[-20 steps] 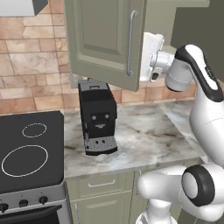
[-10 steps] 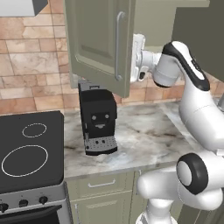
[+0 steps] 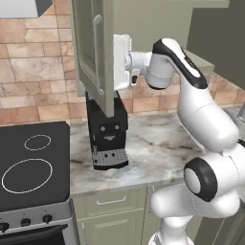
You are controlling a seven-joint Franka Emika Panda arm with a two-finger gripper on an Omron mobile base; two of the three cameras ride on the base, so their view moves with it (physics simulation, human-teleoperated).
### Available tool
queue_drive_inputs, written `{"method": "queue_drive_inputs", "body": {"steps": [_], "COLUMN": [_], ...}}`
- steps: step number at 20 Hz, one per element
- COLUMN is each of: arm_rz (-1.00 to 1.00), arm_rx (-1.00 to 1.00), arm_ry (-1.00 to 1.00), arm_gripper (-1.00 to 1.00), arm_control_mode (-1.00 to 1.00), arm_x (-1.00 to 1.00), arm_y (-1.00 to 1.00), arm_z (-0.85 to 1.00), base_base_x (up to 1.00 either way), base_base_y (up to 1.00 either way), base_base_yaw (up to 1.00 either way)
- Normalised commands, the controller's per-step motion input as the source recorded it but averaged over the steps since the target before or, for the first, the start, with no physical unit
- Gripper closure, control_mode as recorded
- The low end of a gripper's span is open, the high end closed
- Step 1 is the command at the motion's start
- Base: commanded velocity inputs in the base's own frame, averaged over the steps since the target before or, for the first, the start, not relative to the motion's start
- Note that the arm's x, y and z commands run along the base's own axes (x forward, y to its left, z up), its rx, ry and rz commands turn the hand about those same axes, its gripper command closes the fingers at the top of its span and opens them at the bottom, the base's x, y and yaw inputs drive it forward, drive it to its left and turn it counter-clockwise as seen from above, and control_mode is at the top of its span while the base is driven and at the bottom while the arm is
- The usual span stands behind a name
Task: Open the cabinet. Pick the dish brush and place it next to the sink. Then close the cabinet.
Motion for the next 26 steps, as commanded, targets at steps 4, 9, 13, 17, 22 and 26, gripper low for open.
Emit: {"method": "queue_drive_inputs", "body": {"steps": [4,9,13,17,22,26], "arm_rz": [0.01,0.0,0.0,0.0,0.0,0.0], "arm_rx": [-0.08,-0.08,-0.11,-0.14,-0.17,-0.21], "arm_ry": [0.0,0.01,0.0,0.0,-0.09,-0.21], "arm_gripper": [-1.0,-1.0,-1.0,-1.0,-1.0,-1.0], "arm_control_mode": [-1.0,-1.0,-1.0,-1.0,-1.0,-1.0], "arm_x": [0.0,0.1,0.02,0.0,-0.08,-0.13], "arm_y": [0.66,0.4,-0.29,-0.5,-0.6,-0.59], "arm_z": [-0.02,-0.03,0.0,0.0,0.0,0.0], "base_base_x": [0.0,0.0,0.0,0.0,0.0,0.0], "base_base_y": [0.0,0.0,0.0,0.0,0.0,0.0], "base_base_yaw": [0.0,0.0,0.0,0.0,0.0,0.0]}}
